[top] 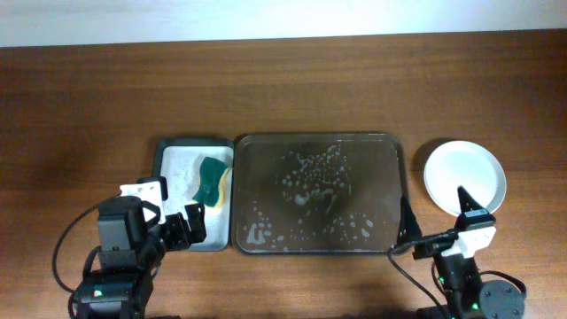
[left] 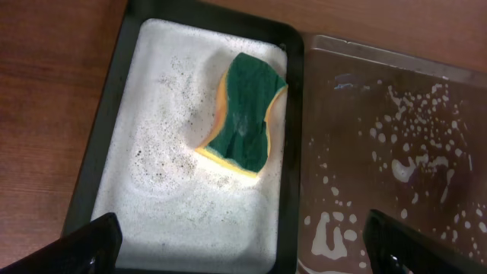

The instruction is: Clean dirty plates on tray and stack at the side

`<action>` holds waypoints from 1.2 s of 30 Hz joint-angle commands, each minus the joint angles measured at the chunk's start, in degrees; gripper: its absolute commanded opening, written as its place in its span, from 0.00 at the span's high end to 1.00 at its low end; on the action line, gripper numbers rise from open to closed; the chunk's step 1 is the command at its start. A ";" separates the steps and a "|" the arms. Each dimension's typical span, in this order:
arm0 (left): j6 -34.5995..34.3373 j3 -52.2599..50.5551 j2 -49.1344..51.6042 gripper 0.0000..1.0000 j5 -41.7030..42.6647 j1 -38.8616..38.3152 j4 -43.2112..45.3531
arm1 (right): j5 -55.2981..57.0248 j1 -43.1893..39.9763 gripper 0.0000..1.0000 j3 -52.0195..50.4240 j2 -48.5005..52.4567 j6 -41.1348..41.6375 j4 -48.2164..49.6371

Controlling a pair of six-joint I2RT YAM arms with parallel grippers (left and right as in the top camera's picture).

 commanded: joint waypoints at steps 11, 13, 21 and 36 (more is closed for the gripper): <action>0.90 -0.42 -0.15 0.01 0.44 -0.02 0.09 | -6.14 0.52 0.01 -18.67 -0.63 -6.54 12.50; 0.92 -0.42 -0.15 0.01 0.46 -0.02 0.09 | -6.14 0.50 0.01 -18.67 -0.63 -6.54 12.66; 0.90 -0.42 -0.15 0.01 0.44 -0.02 0.09 | -6.12 0.50 0.01 -18.67 -0.59 -6.54 12.66; 0.94 -7.63 -15.45 0.01 -3.67 0.02 3.96 | -6.12 0.50 0.01 -18.67 -0.59 -6.54 12.68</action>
